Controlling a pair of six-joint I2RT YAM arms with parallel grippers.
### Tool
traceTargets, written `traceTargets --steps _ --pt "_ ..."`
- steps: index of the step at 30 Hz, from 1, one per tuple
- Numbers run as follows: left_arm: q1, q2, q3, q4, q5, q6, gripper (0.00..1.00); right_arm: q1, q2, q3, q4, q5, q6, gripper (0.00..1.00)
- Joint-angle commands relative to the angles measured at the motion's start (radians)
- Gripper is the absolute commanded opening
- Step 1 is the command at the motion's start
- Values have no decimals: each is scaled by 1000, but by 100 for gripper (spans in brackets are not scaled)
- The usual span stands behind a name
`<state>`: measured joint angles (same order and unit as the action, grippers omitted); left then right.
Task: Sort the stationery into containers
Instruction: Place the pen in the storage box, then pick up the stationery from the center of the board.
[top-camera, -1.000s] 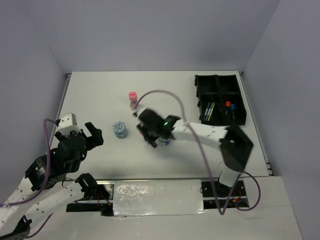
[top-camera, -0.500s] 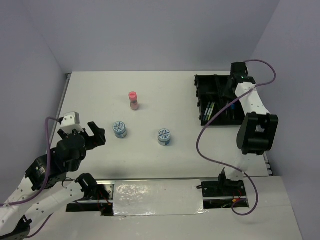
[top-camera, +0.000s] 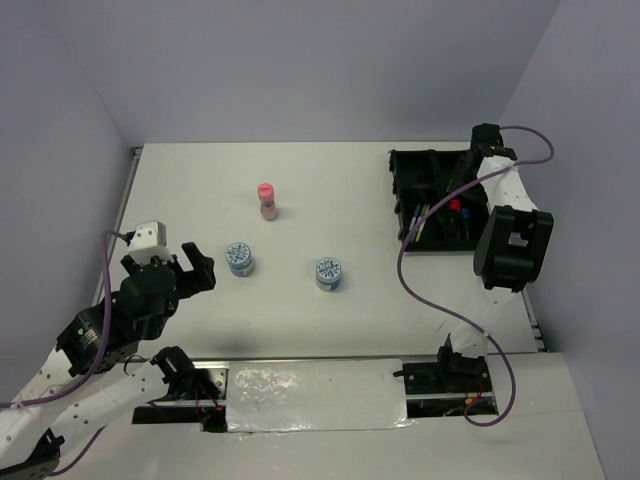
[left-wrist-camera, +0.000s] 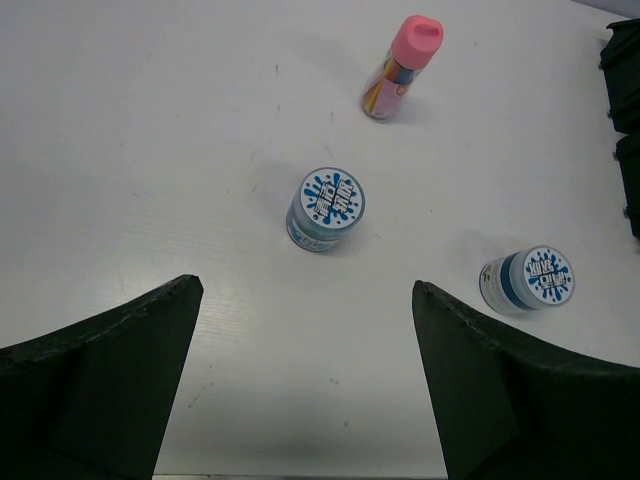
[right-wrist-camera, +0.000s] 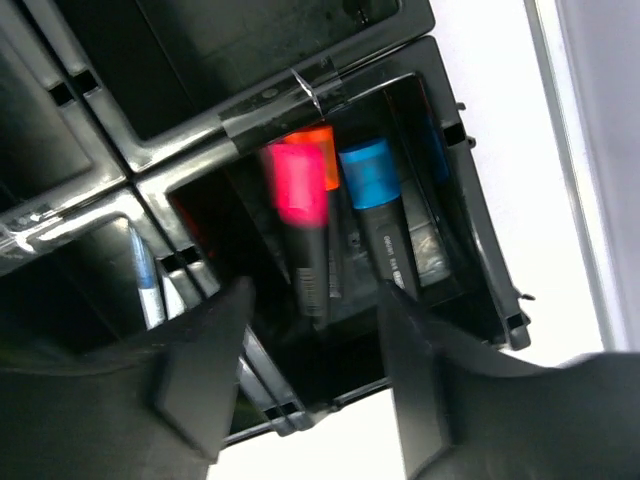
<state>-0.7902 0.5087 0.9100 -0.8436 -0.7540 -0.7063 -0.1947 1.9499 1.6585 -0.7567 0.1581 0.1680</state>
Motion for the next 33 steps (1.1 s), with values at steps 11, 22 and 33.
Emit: traceTargets --steps 11,22,33 --pt "2 11 0 29 -10 15 99 452 -379 -182 123 -168 -25 100" --pt "5 28 0 31 -2 21 99 1012 -281 -310 198 165 185 100" --pt "5 80 6 23 -4 19 99 1037 -269 -505 269 94 258 94"
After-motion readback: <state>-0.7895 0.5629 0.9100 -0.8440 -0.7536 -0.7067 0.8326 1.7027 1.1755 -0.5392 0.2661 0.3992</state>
